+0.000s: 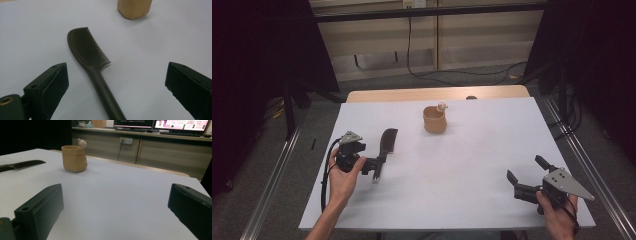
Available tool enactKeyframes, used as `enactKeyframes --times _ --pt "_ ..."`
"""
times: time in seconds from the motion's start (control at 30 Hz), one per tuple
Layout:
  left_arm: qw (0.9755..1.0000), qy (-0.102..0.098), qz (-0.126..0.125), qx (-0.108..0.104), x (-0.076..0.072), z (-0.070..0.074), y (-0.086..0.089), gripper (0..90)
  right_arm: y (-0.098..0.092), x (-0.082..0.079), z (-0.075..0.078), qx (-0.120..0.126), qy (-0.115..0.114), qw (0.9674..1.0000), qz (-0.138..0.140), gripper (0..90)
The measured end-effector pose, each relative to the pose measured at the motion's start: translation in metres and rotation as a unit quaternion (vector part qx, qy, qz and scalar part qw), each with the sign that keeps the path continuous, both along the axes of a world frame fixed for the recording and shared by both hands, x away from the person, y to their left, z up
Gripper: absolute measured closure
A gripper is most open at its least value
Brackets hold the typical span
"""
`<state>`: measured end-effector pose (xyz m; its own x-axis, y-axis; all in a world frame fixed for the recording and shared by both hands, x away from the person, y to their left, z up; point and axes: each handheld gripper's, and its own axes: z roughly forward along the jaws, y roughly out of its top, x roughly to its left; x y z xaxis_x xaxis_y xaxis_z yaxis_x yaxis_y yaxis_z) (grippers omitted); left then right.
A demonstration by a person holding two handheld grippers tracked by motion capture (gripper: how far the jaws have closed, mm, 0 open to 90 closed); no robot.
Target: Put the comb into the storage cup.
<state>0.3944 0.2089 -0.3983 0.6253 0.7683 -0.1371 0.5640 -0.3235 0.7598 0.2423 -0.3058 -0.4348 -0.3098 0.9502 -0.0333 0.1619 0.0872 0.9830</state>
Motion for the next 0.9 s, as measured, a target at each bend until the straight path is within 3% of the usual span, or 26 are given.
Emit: enactKeyframes --times 0.1,0.13,0.23,0.37,0.57,0.63,0.8,0.9 --pt "0.9999 0.002 0.0 0.016 0.001 -0.002 -0.002 5.3 0.0 0.0 0.0 0.0 0.0 1.0 0.001 0.0" --pt "0.9997 0.015 -0.005 0.02 0.002 -0.004 -0.004 4.9 0.0 0.0 0.0 0.001 0.0 1.0 0.001 0.0" --pt "0.9992 0.024 -0.006 0.03 0.005 -0.005 -0.006 4.9 0.0 0.001 0.0 0.0 0.003 1.0 0.0 0.0" --pt "0.9995 0.021 -0.004 0.025 0.01 -0.004 -0.005 4.5 0.0 0.0 0.0 0.0 0.002 1.0 0.0 0.0" --pt "0.9988 0.037 0.0 0.031 0.018 -0.003 -0.003 4.9 -0.001 0.001 -0.001 -0.003 0.005 1.0 -0.004 0.0" --pt "0.9979 0.04 0.01 0.051 0.024 -0.002 -0.004 4.4 0.0 0.001 -0.001 -0.002 0.005 1.0 -0.004 0.0" --pt "0.9974 0.044 0.017 0.054 0.029 0.001 -0.004 5.3 0.001 0.001 -0.001 -0.003 0.006 1.0 -0.002 0.0" --pt "0.9954 0.055 0.019 0.076 0.038 0.003 -0.009 4.5 0.002 0.002 -0.002 -0.006 0.007 1.0 -0.001 0.0"
